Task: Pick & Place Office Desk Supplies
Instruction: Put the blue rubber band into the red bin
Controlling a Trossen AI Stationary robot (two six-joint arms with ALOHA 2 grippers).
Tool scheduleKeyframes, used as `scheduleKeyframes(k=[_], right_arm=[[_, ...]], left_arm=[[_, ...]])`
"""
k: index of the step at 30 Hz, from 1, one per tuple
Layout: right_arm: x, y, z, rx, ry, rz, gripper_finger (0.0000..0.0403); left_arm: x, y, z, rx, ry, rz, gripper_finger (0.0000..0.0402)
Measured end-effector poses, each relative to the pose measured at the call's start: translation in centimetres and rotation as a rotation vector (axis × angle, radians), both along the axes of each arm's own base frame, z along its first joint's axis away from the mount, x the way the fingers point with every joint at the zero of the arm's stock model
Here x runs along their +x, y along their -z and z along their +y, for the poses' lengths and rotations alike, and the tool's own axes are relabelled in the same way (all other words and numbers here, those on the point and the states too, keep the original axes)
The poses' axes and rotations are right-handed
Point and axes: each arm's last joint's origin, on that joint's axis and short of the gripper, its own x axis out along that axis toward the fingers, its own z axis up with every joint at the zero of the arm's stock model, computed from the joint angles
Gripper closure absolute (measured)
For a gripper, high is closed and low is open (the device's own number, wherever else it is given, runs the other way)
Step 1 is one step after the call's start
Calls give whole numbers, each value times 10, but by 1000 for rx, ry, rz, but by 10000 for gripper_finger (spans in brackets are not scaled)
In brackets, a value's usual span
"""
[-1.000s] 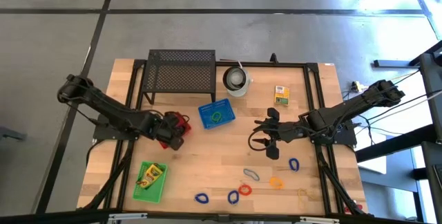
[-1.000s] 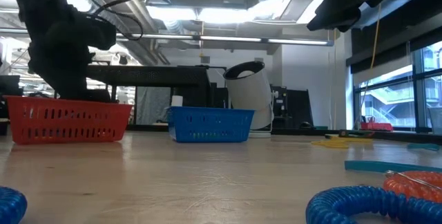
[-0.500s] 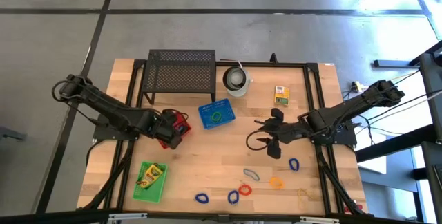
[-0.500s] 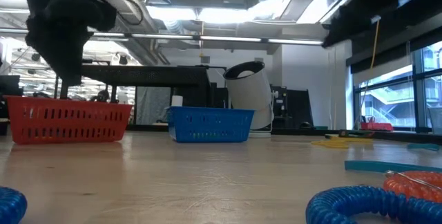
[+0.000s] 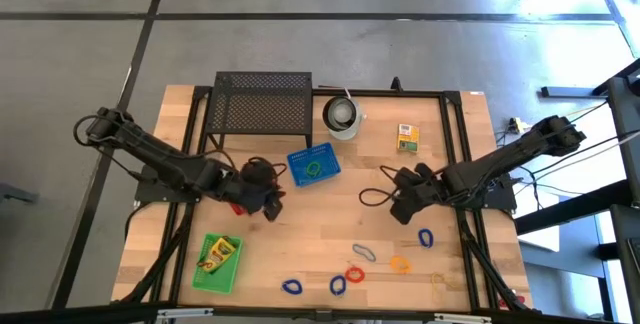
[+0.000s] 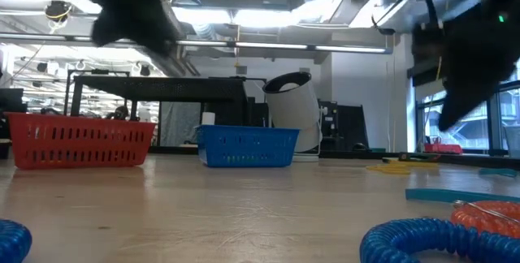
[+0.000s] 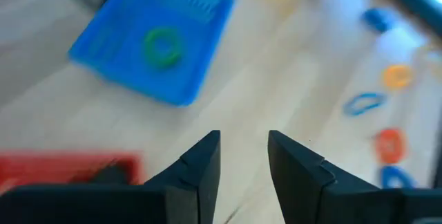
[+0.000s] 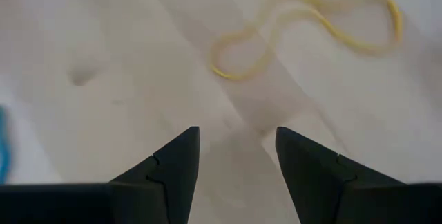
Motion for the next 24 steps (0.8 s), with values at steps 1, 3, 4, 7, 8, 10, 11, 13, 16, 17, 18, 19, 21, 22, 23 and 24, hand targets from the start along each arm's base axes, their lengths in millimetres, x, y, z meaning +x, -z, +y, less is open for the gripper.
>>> scheduleKeyframes(k=[1,3,4,7,8,10,11,13,16,17,18,19,21,22,23,24], right_arm=[[-3,5,-1,8,34,10,209],[-8,13,-4,17,84,28,209],[-11,16,-5,16,102,42,209],[-19,26,-8,17,165,81,209],[-22,29,-9,19,190,90,209],[-27,35,-12,19,237,111,209],[-29,37,-13,18,257,121,209],[-32,40,-14,20,281,131,209],[-36,44,-15,42,296,152,209],[-37,45,-15,48,295,160,209],[-37,46,-15,50,294,162,209],[-38,47,-15,53,294,163,209],[-39,48,-15,52,294,167,212],[-39,48,-15,53,294,169,216],[-39,48,-16,53,294,170,222],[-39,48,-16,51,294,170,229]], left_arm=[[2,-3,-2,15,18,-37,286],[6,-8,-7,37,55,-102,287],[8,-10,-9,46,72,-127,288],[11,-16,-13,68,101,-191,290],[11,-17,-14,75,111,-206,291],[12,-19,-16,88,129,-225,292],[12,-20,-17,93,138,-230,292],[12,-21,-19,97,144,-240,292],[11,-21,-20,107,137,-247,290],[11,-21,-21,110,136,-248,291],[11,-21,-22,111,137,-249,291],[10,-21,-22,112,139,-250,292],[10,-21,-24,118,137,-252,294],[9,-21,-25,120,139,-253,295],[9,-21,-25,122,138,-254,295],[9,-22,-26,124,137,-256,295]])
